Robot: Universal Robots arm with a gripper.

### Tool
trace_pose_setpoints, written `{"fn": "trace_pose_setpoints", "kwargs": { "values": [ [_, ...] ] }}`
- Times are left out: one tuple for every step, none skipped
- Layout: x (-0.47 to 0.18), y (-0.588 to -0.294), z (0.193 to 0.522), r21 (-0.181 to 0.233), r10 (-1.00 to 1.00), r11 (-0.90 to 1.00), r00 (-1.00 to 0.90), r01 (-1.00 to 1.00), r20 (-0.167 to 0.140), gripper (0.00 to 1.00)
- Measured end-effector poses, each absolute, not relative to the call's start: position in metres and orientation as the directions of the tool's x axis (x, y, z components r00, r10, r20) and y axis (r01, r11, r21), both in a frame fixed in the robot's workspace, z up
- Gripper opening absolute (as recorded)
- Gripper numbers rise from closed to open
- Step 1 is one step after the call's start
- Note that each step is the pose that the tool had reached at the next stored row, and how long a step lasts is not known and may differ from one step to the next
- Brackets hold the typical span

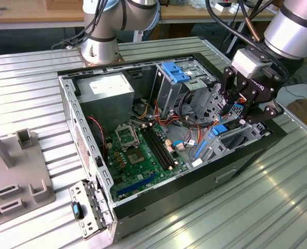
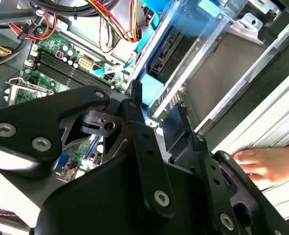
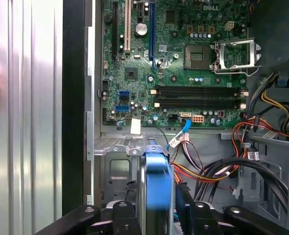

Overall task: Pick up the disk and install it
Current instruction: 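Insert the disk into the insertion slot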

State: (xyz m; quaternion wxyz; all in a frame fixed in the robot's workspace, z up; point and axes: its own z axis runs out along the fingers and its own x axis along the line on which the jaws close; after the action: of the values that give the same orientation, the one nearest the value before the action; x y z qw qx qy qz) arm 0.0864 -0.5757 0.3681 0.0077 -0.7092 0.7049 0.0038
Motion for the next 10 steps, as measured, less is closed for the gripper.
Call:
{"fn": "trace_pose_setpoints", "kwargs": {
  "values": [
    [0.0864,-0.5757,0.3681,-0.006,-1.0,-0.006,0.006,-1.0,-0.016,0.44],
    [0.0864,-0.5757,0.3681,-0.006,-1.0,-0.006,0.006,-1.0,-0.016,0.44],
    [0.0864,-0.5757,0.3681,-0.006,-1.0,-0.006,0.006,-1.0,-0.016,0.44],
    [0.0864,-0.5757,0.368,-0.006,-1.0,-0.006,0.006,-1.0,-0.016,0.44],
    [0.0864,-0.5757,0.3681,-0.006,-1.0,-0.006,0.006,-1.0,-0.016,0.44],
    [0.0864,-0.5757,0.368,-0.006,-1.0,-0.006,0.006,-1.0,-0.016,0.44],
    [0.0864,-0.5757,0.3678,-0.006,-1.0,-0.006,0.006,-1.0,-0.016,0.44],
    [0.0863,-0.5757,0.3678,-0.006,-1.0,-0.006,0.006,-1.0,-0.016,0.44],
    [0.0864,-0.5757,0.3678,-0.006,-1.0,-0.006,0.006,-1.0,-0.016,0.44],
    [0.0864,-0.5757,0.3678,-0.006,-1.0,-0.006,0.006,-1.0,-0.016,0.44]
  ]
}}
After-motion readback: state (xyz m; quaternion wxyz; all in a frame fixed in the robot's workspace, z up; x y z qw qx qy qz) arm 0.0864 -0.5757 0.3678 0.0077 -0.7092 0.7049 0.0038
